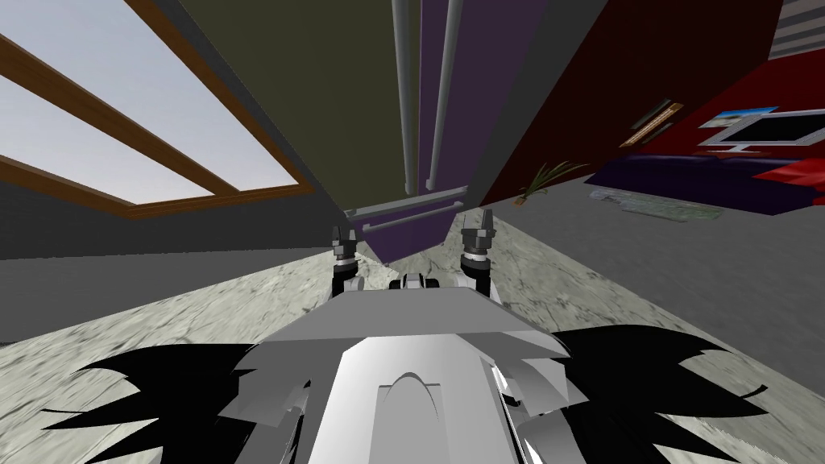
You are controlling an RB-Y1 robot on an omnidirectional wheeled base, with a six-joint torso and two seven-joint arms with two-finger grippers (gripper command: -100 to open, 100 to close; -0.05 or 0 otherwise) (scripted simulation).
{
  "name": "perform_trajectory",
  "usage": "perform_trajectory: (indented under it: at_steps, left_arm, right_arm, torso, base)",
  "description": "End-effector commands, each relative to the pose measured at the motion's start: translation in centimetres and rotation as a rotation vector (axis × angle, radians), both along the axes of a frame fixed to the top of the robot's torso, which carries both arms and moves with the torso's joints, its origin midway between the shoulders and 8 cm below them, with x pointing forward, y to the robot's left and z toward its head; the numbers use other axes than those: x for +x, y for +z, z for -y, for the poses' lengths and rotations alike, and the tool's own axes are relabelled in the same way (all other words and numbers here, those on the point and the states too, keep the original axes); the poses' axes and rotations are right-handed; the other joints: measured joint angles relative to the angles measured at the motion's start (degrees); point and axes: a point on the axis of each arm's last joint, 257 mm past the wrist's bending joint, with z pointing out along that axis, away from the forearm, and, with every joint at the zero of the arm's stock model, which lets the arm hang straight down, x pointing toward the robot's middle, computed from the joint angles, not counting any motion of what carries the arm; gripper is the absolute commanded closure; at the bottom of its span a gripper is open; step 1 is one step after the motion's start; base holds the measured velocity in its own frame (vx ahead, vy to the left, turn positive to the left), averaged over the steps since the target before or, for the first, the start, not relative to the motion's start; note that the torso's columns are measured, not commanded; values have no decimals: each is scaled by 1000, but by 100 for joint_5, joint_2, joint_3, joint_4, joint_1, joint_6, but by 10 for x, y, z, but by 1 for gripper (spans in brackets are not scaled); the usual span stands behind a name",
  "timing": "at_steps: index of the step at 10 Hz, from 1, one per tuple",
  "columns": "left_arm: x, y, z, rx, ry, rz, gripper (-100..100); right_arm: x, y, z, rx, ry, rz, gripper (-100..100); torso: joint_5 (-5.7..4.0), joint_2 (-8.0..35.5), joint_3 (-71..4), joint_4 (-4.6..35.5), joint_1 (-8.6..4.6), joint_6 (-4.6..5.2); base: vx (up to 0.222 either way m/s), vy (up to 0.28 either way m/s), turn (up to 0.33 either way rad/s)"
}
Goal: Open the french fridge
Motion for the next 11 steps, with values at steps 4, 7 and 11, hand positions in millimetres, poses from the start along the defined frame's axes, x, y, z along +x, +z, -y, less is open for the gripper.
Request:
perform_trajectory:
  at_steps: [4, 7, 11]
  left_arm:
    - [8, -39, -14, -29, 15, -41, -100]
    - [10, -58, -20, -44, 23, -62, -100]
    - [12, -86, -29, -65, 36, -93, -100]
  right_arm:
    - [0, 0, 0, 0, 0, 0, 0]
    - [0, 0, 0, 0, 0, 0, 0]
    - [0, 0, 0, 0, 0, 0, 0]
  torso:
    - [-1, -12, -8, -3, -5, 0]
    - [0, -9, -5, -2, -1, -1]
    - [-2, -9, -5, -2, -5, -1]
  base:
    - [66, -22, 23]
    - [69, -19, 20]
    - [65, -18, 21]
